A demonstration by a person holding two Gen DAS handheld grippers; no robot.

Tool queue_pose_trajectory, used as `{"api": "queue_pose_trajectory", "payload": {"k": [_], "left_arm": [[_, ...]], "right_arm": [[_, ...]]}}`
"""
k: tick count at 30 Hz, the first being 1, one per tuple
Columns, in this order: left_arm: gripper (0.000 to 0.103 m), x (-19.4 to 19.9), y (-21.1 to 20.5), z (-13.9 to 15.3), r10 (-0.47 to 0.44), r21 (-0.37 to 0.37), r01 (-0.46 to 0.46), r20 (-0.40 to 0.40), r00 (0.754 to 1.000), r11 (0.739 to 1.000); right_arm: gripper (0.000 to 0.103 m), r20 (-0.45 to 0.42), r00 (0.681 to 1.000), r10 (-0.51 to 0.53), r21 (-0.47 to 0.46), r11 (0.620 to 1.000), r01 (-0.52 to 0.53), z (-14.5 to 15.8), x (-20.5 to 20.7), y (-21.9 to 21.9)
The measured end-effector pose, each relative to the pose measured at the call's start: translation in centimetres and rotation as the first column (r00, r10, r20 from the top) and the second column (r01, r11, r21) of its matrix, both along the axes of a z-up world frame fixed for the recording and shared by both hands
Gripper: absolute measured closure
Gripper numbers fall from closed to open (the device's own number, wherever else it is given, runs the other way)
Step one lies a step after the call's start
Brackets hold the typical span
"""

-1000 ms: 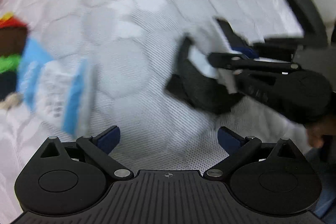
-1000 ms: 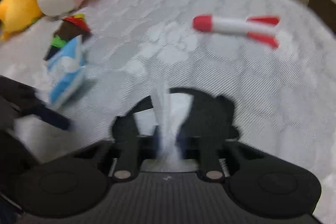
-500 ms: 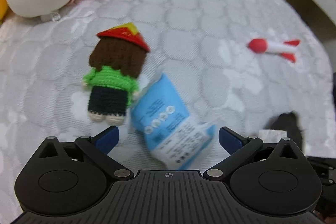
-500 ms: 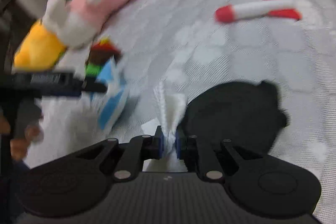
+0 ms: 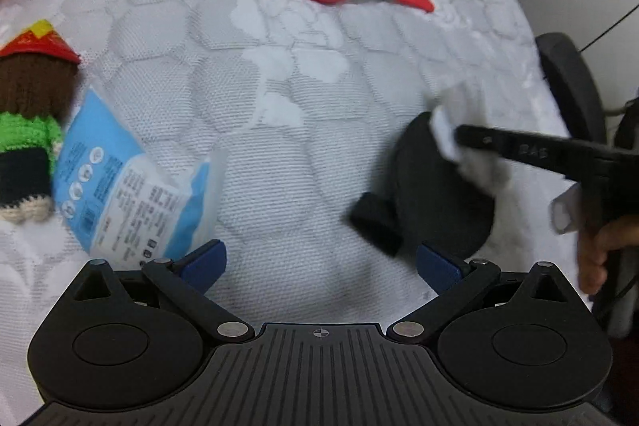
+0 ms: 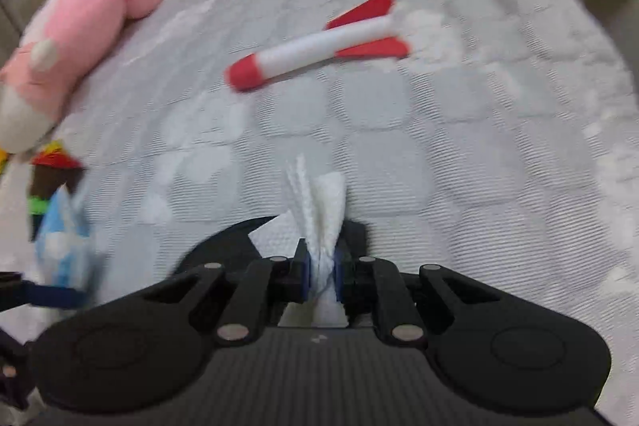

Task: Clean container
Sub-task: 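Wipe the black knee pad with the right gripper's wipe while the left gripper holds it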

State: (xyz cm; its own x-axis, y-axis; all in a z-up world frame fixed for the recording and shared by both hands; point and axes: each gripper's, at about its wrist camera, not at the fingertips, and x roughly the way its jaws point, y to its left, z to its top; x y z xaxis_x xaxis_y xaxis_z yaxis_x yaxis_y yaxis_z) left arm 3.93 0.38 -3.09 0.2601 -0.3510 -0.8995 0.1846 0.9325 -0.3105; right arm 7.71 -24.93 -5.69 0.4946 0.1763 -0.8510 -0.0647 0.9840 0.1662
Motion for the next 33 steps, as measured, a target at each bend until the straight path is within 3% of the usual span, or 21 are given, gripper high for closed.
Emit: {"api": "queue_pose_trajectory", "payload": {"k": [3,7,9,12,15,16,18,21,27,31,33], "left_arm": [[0.000,0.0,0.9,0.1,0.045,-0.069,-0.046,-0.013,0.999,0.997],[0.000,0.1,0.7,-0.3,0.064,-0.244,-0.080,-0.074,0.995,0.966],[0.000,0.3,-1.1,-0.9,0.030,-0.240,-0.050,-0.086,0.996,0.970],[0.000,-0.2,-4.8,-1.8,-0.094,-0.101,0.088,-0.054,0.994,0.991],[0.000,-1.4,-8.6,-2.5,-0.240,0.076,0.240,-0.002,0.971,0.968],[0.000,-1.7,-9.2,-2.3,-0.264,0.089,0.262,0.011,0.965,0.961],[0.000,-2.0,-9.9,-2.0,-0.285,0.090,0.282,0.022,0.958,0.955],[0.000,-2.0,-10.1,-1.7,-0.273,0.049,0.272,0.024,0.962,0.961],[0.000,-1.3,-10.6,-1.5,-0.275,-0.048,0.277,0.050,0.960,0.960],[0.000,-1.4,-10.5,-1.3,-0.302,-0.058,0.306,0.064,0.951,0.950],[0.000,-2.0,-9.5,-0.2,-0.291,0.038,0.289,0.053,0.955,0.956]], "right_arm": [[0.090,0.039,0.999,0.012,-0.055,0.998,-0.009,0.4,-0.3,0.4],[0.090,0.062,0.997,0.040,-0.055,0.998,-0.036,0.7,-0.3,0.7],[0.090,0.044,0.997,0.064,0.007,0.998,-0.064,0.5,-0.1,1.0],[0.089,0.021,0.995,0.102,0.100,0.990,-0.104,0.2,0.3,1.4],[0.087,0.001,0.990,0.142,0.194,0.971,-0.140,-0.1,0.6,1.8],[0.087,-0.005,0.988,0.156,0.225,0.963,-0.151,-0.2,0.7,1.9],[0.088,-0.017,0.986,0.167,0.248,0.956,-0.158,-0.5,0.9,2.0],[0.088,-0.024,0.996,0.082,0.133,0.988,-0.078,-1.0,1.0,0.7],[0.088,0.039,0.999,-0.005,0.059,0.998,0.002,0.1,0.7,-1.4],[0.088,0.081,0.997,-0.007,0.084,0.996,0.001,0.7,0.0,-1.7],[0.088,0.100,0.995,-0.007,0.129,0.992,-0.006,1.0,-0.2,-1.7]]}}
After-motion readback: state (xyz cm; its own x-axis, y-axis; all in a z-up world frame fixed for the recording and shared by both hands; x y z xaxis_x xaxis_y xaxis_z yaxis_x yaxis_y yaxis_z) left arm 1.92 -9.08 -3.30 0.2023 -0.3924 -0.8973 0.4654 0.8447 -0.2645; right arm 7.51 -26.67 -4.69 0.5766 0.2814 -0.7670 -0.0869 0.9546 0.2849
